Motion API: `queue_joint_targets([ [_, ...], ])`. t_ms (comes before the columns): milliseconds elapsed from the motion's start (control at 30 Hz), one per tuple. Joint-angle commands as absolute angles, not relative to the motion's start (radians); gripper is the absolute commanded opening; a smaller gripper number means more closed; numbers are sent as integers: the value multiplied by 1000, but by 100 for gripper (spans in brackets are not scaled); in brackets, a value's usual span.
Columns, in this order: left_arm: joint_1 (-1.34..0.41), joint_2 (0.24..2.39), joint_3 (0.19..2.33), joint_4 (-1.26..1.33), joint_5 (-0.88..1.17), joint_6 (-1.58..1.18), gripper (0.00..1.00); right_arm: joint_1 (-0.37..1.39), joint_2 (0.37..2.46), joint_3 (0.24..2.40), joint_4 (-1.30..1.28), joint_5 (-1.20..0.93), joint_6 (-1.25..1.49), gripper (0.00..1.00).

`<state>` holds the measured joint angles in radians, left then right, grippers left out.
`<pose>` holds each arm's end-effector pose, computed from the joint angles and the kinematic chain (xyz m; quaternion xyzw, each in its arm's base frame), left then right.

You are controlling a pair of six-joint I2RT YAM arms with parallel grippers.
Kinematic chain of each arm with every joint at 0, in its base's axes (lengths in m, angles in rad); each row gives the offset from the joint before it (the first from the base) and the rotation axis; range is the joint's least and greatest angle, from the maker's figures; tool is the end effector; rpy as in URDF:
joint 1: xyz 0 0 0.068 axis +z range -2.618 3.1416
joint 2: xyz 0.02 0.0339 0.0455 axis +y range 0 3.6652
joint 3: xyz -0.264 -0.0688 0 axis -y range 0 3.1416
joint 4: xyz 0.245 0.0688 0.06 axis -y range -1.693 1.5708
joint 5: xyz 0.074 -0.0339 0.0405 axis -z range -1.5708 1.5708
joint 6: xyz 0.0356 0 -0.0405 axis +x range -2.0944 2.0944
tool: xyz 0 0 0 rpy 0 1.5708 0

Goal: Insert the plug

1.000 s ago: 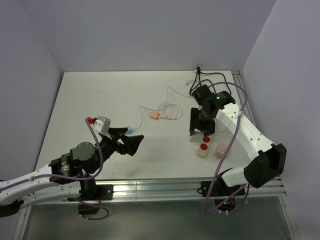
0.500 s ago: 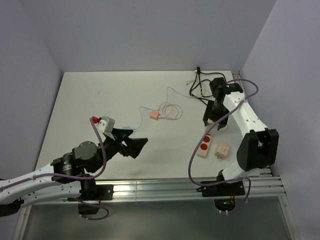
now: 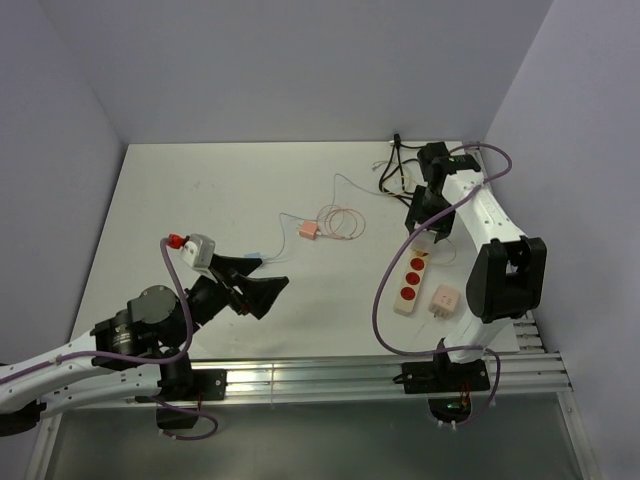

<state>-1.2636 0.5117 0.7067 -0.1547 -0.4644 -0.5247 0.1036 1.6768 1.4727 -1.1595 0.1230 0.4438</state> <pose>0.0528 -0.1136 0.3534 0.0887 0.6886 -0.4474 0.5638 0.3212 0.0290 0.2781 0.1743 0.9774 -0.0310 0.1159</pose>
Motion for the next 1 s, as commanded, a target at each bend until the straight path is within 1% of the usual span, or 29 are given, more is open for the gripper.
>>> queue_joint_targets([
  [0,-1262,503,727,-144,-453,-486,95,95,1666,1456,-1117,133,433,0],
  [200,-1262,502,730,-149,-442,-477,95,89,1628,1373,-1082,86,446,0],
  [400,-1262,503,723,-156,-436,-477,95,109,1543,1313,-1066,32,451,0],
  [600,-1262,502,719,-146,-431,-479,96,181,1496,1301,-1106,60,492,0],
  [967,-1262,480,721,-166,-426,-485,96,166,1407,1149,-1088,58,502,0],
])
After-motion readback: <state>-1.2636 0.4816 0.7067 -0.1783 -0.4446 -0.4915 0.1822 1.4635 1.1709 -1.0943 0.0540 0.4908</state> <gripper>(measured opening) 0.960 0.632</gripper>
